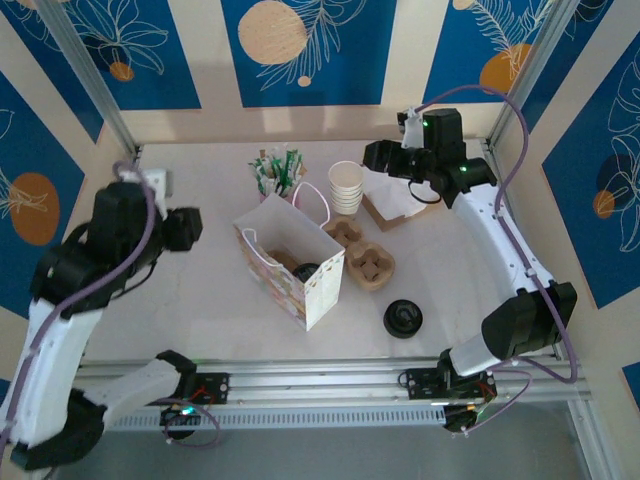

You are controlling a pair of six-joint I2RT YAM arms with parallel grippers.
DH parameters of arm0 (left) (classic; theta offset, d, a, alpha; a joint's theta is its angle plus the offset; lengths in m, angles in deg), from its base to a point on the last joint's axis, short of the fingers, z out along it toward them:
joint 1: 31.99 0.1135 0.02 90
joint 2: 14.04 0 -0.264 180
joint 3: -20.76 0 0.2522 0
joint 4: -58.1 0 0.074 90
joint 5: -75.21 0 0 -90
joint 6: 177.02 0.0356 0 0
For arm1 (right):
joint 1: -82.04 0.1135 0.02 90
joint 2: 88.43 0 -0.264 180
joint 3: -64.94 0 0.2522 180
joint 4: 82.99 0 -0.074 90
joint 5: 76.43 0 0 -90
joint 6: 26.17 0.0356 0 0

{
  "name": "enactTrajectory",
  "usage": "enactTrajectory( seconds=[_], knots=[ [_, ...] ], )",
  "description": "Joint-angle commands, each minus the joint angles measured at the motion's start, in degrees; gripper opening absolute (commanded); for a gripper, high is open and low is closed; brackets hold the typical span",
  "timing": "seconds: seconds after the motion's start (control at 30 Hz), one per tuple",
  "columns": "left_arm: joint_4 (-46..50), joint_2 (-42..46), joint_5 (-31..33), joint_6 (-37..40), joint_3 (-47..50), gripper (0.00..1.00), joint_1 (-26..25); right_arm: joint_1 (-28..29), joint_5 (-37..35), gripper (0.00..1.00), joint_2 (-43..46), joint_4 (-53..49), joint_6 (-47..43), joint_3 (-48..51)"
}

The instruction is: Pack the takeout coffee

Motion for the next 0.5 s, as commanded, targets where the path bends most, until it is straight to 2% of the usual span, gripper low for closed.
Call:
enactTrajectory(
  seconds=[0.0,0.13,0.3,0.47],
  knots=[
    [2.6,-8.4,1.0,8.2,-7.0,0.38,-0.4,-1.0,2.4,0.58,1.4,1.2,-0.8,2.1],
    [-1.2,-17.6,-2.5,11.5,-13.7,0.39,2.0,-1.7,3.1,0.58,2.9,0.3,-1.3,4.9],
    [-7.2,-26.7,-17.2,9.6,-17.6,0.35,10.6,-1.9,3.8,0.57,4.9,-3.6,-2.7,6.2],
    [-11.3,-36.5,-28.1,8.5,-21.9,0.32,14.5,-1.9,3.6,0.57,7.3,-4.3,-3.8,8.8]
  ],
)
